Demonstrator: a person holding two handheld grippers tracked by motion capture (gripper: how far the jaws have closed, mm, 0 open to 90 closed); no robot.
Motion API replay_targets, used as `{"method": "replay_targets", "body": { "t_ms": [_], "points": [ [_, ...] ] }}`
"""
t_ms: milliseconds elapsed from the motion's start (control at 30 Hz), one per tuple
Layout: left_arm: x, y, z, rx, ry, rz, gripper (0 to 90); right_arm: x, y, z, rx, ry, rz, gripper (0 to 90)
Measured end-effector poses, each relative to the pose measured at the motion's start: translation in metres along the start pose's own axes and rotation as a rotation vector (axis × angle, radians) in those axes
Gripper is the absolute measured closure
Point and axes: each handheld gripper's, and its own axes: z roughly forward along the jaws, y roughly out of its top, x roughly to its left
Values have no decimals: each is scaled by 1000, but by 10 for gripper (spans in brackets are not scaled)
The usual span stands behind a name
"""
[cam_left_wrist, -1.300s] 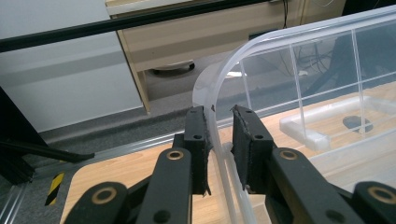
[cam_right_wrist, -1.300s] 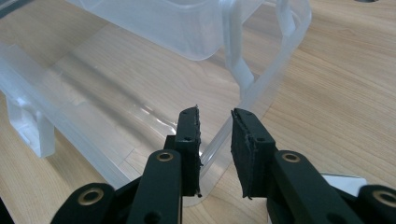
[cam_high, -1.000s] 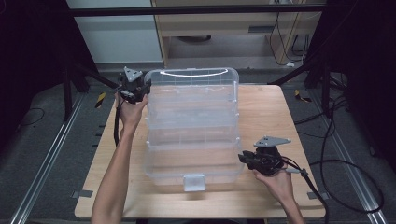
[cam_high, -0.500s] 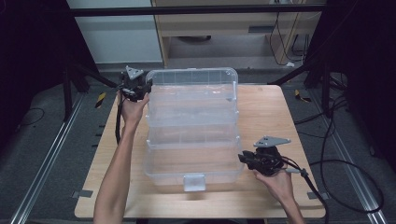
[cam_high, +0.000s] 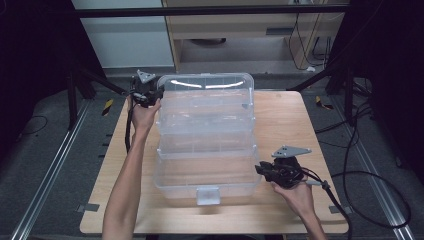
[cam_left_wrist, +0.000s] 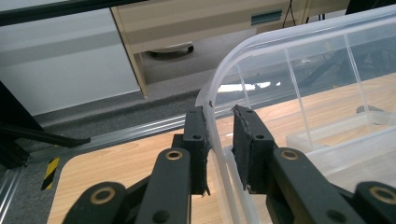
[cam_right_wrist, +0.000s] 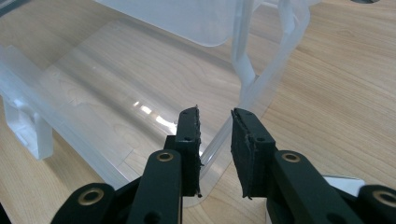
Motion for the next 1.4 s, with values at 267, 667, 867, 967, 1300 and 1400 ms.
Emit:
{"method": "replay_targets", "body": {
  "t_ms": [267,667,867,967,1300,1400],
  "points": [
    [2,-1,5,8,-5,-21,749,0,0,0,0,-3,-2,727],
    [5,-1,5,25,3,-8,705,1,0,0,-1,-6,-6,727],
    [9,-6,0,32,1,2,703,1,0,1,-10,-8,-9,727],
    [12,-8,-7,23,-4,-7,693,1,0,1,-11,-9,-9,727],
    [20,2,-64,-45,-15,13,635,1,-1,1,-12,-12,-7,727],
    [24,2,-85,-64,-22,10,628,1,-1,1,-12,-12,-7,727]
  ]
}}
